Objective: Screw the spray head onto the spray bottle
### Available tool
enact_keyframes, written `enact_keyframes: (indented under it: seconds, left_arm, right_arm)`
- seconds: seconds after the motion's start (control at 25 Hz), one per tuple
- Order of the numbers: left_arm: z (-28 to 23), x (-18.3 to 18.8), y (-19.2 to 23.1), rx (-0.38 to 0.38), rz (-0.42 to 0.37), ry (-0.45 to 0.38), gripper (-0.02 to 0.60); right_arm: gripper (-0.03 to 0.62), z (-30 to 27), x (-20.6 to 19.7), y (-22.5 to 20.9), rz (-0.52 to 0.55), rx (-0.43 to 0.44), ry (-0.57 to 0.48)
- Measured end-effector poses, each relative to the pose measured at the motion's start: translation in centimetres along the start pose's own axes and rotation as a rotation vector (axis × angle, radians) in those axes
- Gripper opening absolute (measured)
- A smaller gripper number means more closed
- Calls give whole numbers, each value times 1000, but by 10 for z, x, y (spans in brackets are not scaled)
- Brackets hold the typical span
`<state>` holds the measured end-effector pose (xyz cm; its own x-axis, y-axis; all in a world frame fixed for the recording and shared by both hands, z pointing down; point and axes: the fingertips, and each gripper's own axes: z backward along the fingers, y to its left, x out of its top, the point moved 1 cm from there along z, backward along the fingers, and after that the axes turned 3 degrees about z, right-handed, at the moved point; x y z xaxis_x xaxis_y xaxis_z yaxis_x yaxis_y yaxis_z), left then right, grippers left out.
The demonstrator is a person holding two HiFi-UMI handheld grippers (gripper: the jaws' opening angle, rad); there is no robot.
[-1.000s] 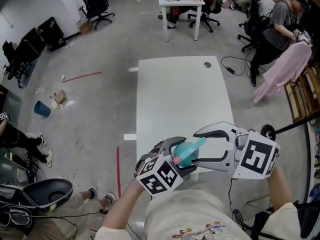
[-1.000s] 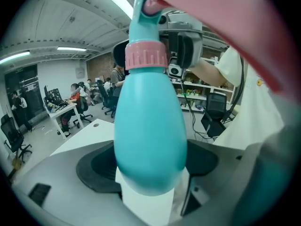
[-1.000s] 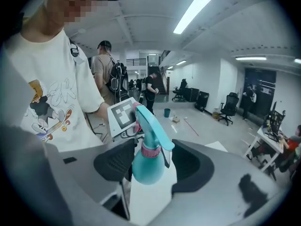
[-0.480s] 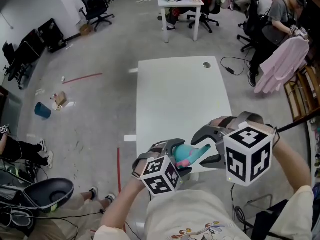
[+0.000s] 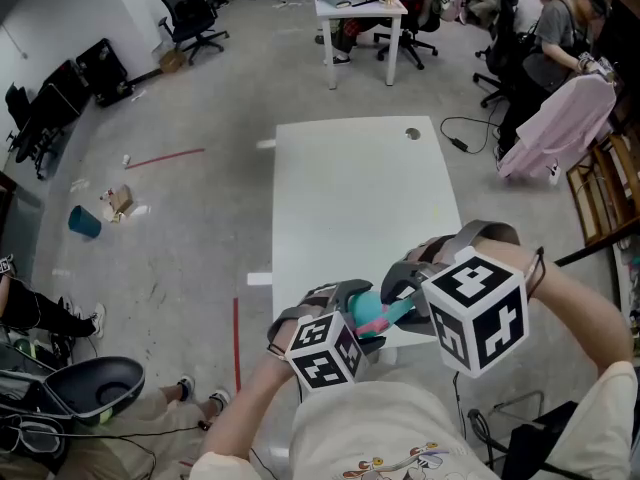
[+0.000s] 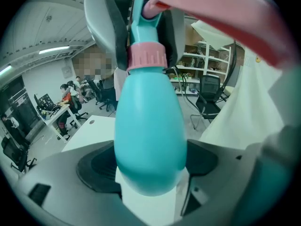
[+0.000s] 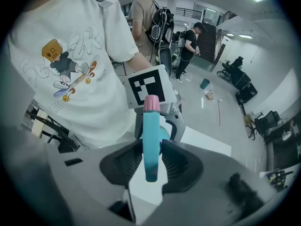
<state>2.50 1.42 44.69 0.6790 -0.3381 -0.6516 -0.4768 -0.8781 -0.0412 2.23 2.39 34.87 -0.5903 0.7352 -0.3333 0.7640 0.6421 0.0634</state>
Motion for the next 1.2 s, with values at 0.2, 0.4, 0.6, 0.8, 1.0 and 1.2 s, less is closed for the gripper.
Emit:
enact_keyframes:
  seconds: [0.2, 0.4, 0.6, 0.8, 1.0, 1.2]
  left_arm:
    - [-5, -3, 6, 38, 87, -32, 411]
    - [-3, -12, 28, 206, 185, -11, 411]
    - [-7, -1, 35, 176, 189, -40, 411]
    - [-6, -4, 32, 132, 101, -32, 411]
    - [0, -2, 20, 76, -18, -4, 411]
    - [2, 1, 17, 61, -16, 0, 411]
  right_arm:
    - [130, -6, -5, -11, -209, -13, -51]
    - [130, -11, -15, -32, -542, -62, -46]
    - [139, 2, -23, -36, -460, -99, -32]
    - [195, 15, -17, -31, -365, -55, -52]
    - [199, 13, -14, -19, -262, 9, -16]
    - [197, 0, -13, -15, -226, 9, -22]
